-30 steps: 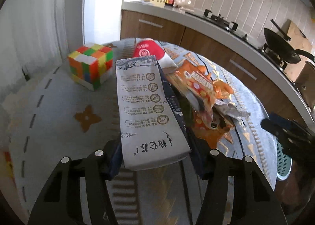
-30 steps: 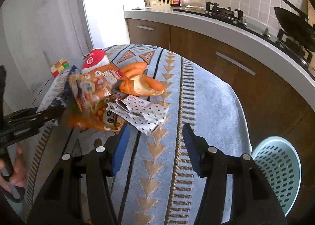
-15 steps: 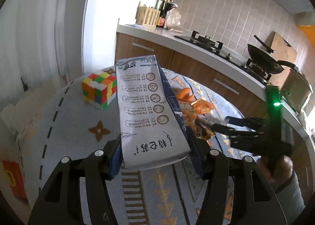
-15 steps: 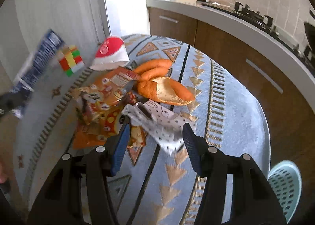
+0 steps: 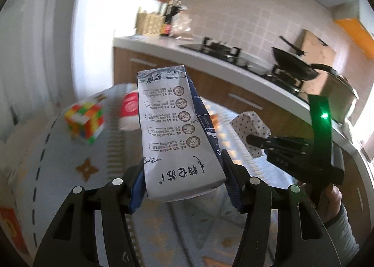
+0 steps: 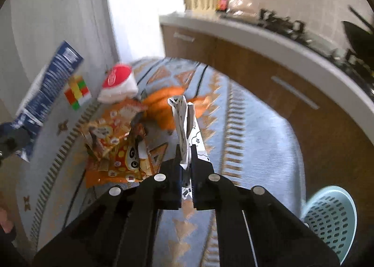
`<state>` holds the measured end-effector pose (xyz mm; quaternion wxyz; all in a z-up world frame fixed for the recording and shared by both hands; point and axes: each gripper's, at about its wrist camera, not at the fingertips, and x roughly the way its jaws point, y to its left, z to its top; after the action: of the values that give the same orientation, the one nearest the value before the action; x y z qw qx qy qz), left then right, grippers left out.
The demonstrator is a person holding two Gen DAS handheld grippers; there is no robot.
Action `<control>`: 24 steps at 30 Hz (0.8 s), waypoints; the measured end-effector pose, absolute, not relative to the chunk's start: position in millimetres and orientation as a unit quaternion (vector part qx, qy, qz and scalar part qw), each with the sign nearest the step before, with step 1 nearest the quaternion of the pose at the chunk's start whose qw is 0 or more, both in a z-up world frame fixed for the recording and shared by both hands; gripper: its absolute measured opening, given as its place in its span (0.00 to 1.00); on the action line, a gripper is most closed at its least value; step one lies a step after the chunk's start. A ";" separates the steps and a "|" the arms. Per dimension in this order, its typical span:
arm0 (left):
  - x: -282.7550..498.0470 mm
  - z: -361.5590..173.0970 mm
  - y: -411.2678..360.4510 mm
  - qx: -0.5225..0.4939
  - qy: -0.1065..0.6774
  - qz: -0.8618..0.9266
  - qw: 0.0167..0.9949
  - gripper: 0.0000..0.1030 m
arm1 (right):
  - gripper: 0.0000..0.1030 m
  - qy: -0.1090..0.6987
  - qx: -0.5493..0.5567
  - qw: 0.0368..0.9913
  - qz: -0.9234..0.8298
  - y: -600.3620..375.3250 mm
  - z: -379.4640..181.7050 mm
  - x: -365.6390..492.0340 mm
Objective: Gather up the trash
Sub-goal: 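Carry packet and wrapper over the blue basket and open both tools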
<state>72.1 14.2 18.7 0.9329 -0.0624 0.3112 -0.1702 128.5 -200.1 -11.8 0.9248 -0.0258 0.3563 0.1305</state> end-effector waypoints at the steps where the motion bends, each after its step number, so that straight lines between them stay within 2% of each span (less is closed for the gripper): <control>1: 72.0 23.0 4.8 -0.056 0.307 -0.180 0.933 0.54 | 0.04 0.351 -0.019 0.928 0.123 -208.3 -6.7 123.0; 8: 74.5 44.5 -78.7 -0.024 0.289 -0.273 0.917 0.54 | 0.04 0.305 0.034 0.952 0.010 -308.3 23.1 62.5; 13: 73.0 47.1 -155.9 -0.006 0.294 -0.346 0.891 0.54 | 0.04 0.301 0.065 0.948 -0.077 -381.8 22.8 18.6; 18: 73.1 36.3 -221.5 0.011 0.312 -0.392 0.865 0.54 | 0.04 0.324 0.106 0.930 -0.136 -440.2 0.0 -8.3; 24: 80.5 5.4 -276.6 0.029 0.353 -0.415 0.838 0.54 | 0.04 0.387 0.153 0.894 -0.166 -482.4 -47.2 -15.3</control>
<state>80.5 -276.6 5.4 0.8378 0.0291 0.3529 -0.4155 -15.3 -482.4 -47.2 0.8939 0.1532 0.3871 -0.1663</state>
